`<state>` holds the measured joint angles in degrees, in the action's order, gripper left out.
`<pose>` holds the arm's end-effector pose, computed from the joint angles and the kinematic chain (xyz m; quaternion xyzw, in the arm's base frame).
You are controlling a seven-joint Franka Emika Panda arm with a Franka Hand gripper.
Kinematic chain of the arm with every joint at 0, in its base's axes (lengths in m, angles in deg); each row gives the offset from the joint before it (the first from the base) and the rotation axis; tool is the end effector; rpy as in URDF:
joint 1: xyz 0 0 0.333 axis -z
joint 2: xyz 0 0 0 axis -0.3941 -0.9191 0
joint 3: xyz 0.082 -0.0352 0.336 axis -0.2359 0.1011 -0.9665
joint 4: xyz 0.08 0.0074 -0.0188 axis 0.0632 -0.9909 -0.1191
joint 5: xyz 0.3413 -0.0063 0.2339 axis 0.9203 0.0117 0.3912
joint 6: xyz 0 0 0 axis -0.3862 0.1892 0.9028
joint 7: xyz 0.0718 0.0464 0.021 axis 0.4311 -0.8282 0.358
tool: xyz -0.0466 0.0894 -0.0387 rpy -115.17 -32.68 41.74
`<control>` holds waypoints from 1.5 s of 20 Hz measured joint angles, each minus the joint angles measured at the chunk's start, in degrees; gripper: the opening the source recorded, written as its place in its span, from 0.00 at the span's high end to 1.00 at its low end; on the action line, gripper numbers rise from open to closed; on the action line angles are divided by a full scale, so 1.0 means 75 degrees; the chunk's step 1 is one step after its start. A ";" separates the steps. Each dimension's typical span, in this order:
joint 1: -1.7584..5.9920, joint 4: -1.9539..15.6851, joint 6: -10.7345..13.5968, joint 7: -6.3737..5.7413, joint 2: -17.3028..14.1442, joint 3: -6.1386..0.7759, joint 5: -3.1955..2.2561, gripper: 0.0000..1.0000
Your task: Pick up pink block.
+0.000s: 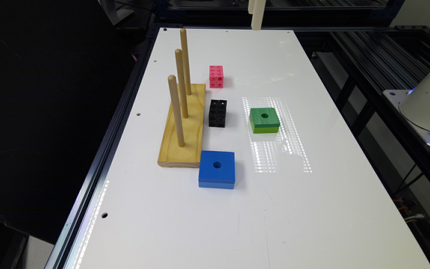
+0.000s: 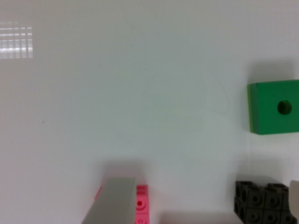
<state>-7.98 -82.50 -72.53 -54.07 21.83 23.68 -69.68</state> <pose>0.4881 -0.0961 0.3907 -0.9208 0.3898 -0.0124 0.0097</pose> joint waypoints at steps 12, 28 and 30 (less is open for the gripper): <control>0.0757 0.0561 0.0000 0.0662 -0.0544 0.0050 -0.0130 0.00; 0.0937 0.0685 -0.0364 0.0848 -0.1144 -0.0004 -0.0130 0.00; 0.0937 0.0685 -0.0716 0.0848 -0.1511 -0.0004 -0.0132 0.00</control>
<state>-0.95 -77.36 -77.89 -47.72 10.50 23.65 -70.66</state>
